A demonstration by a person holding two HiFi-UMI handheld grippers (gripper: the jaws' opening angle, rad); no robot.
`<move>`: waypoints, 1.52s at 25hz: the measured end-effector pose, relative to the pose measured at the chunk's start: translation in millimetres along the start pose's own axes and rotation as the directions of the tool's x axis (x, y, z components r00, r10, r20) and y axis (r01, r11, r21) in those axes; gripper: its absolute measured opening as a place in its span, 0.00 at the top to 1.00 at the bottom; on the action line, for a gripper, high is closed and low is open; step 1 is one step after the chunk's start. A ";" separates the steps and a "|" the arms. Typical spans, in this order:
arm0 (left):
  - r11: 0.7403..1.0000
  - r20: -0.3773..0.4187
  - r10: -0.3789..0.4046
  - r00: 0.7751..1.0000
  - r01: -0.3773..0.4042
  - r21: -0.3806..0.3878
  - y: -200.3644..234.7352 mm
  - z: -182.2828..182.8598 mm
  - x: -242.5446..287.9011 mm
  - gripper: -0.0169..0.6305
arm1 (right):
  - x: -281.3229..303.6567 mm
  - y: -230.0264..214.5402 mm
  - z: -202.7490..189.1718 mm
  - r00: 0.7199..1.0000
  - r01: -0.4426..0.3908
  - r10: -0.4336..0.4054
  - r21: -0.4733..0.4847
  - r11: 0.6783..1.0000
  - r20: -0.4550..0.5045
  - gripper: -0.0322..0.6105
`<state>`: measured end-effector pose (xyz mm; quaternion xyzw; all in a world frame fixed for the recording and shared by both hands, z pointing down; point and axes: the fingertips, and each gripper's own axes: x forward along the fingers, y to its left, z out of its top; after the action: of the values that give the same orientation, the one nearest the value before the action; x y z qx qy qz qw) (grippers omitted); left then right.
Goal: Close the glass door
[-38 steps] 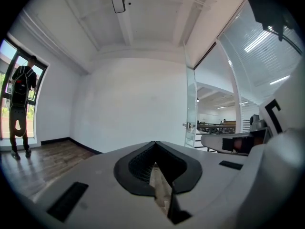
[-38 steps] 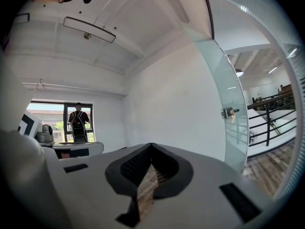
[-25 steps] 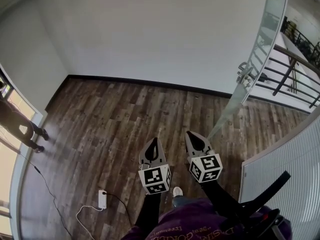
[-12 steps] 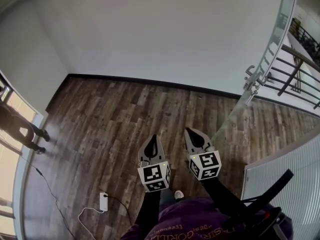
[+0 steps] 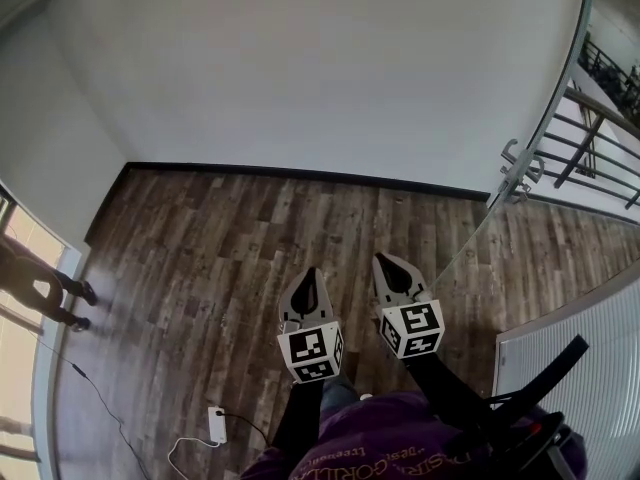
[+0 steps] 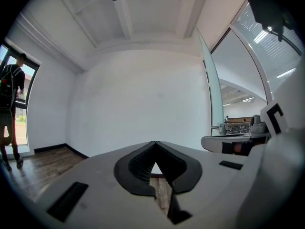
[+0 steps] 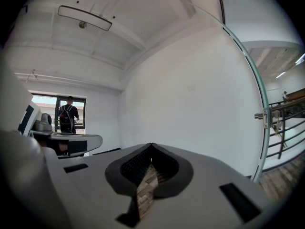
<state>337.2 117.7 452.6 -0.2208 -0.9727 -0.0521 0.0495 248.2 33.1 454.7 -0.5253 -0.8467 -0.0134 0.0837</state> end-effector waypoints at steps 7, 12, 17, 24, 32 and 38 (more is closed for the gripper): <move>0.998 0.009 -0.059 0.998 0.059 0.003 33.4 14.7 66.2 0.97 | 62.8 -16.4 14.5 0.997 0.079 -0.079 0.016 0.997 0.009 0.95; 0.995 0.010 -0.097 0.995 0.097 0.009 56.0 23.0 102.7 0.97 | 101.2 -21.2 21.6 0.993 0.117 -0.118 0.037 0.992 0.017 0.95; 0.991 0.013 -0.130 0.991 0.130 0.013 77.3 22.5 126.0 0.97 | 135.4 -15.1 19.3 0.990 0.135 -0.136 0.060 0.989 0.020 0.95; 0.987 0.007 -0.162 0.987 0.162 -0.006 98.2 21.9 152.6 0.97 | 163.8 -6.1 15.0 0.988 0.151 -0.152 0.055 0.987 0.002 0.95; 0.984 -0.010 -0.176 0.984 0.176 -0.023 108.8 17.1 185.9 0.97 | 188.3 -26.5 12.9 0.981 0.194 -0.194 0.060 0.979 -0.015 0.95; 0.985 -0.015 -0.175 0.984 0.175 -0.011 117.5 20.6 236.6 0.97 | 233.8 -50.9 18.6 0.982 0.191 -0.191 0.071 0.979 -0.010 0.95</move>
<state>174.4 326.1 469.7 -0.1344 -0.9876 -0.0625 0.0512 98.9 219.8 476.1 -0.4381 -0.8931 0.0084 0.1022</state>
